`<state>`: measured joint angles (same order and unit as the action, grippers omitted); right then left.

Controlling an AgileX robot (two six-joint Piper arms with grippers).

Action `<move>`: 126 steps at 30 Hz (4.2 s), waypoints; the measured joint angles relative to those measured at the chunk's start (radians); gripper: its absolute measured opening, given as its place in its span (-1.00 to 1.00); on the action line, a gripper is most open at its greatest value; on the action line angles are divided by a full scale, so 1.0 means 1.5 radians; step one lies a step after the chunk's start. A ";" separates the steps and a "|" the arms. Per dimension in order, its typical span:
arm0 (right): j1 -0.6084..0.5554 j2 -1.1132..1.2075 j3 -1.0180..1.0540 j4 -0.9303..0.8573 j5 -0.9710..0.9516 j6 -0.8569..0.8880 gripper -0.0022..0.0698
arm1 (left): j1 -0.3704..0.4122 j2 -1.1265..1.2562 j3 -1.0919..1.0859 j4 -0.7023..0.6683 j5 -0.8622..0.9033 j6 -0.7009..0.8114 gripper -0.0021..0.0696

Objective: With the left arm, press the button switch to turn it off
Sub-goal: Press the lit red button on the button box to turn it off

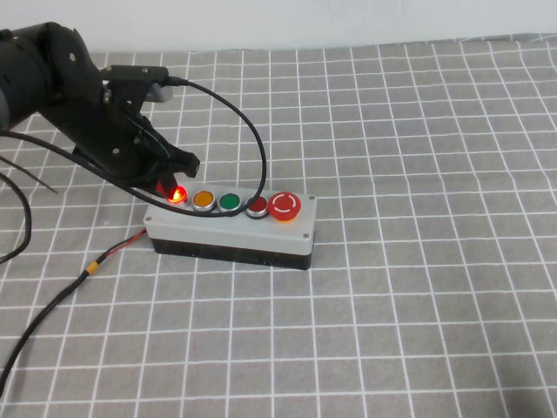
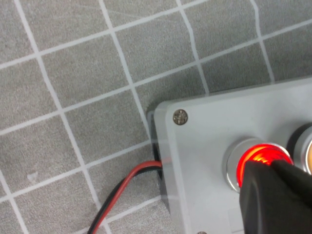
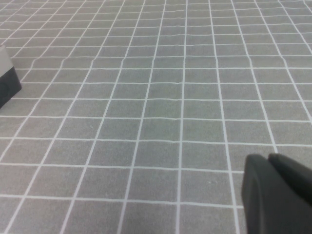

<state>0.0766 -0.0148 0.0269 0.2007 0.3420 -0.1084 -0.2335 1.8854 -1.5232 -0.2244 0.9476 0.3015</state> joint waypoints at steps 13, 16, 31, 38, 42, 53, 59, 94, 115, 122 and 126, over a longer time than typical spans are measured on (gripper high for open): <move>0.000 0.000 0.000 0.000 0.000 0.000 -0.99 | 0.000 0.004 -0.003 0.001 0.005 0.000 -0.95; 0.000 0.000 0.000 0.000 0.000 0.000 -0.99 | 0.000 0.011 -0.006 0.001 0.010 0.002 -0.95; 0.000 0.000 0.000 0.000 0.000 0.000 -0.99 | 0.000 -0.107 0.004 -0.002 -0.014 0.019 -0.95; 0.000 0.000 0.000 0.000 0.000 0.000 -0.99 | 0.000 -0.293 0.084 -0.015 -0.068 0.029 -0.95; 0.000 0.000 0.000 0.000 0.000 0.000 -0.99 | 0.000 -0.416 0.196 -0.015 -0.136 0.029 -0.95; 0.000 0.000 0.000 0.000 0.000 0.000 -0.99 | 0.000 -0.773 0.550 -0.016 -0.313 0.027 -0.95; 0.000 0.000 0.000 0.000 0.000 0.000 -0.99 | 0.000 -0.972 0.696 -0.018 -0.369 -0.009 -0.95; 0.000 0.000 0.000 0.001 0.000 0.000 -0.99 | 0.000 -1.215 0.993 -0.017 -0.557 -0.026 -0.95; 0.000 0.000 0.000 0.001 0.000 0.000 -0.99 | 0.059 -1.215 1.032 0.070 -0.532 -0.110 -0.95; 0.000 0.000 0.000 0.001 0.000 0.000 -0.99 | 0.066 -1.243 1.032 0.072 -0.485 -0.128 -0.95; 0.000 0.000 0.000 0.001 0.000 0.000 -0.99 | 0.066 -1.262 1.032 0.072 -0.482 -0.124 -0.95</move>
<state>0.0766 -0.0148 0.0269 0.2024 0.3420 -0.1084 -0.1338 -0.0082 0.0253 -0.1170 0.2248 0.1149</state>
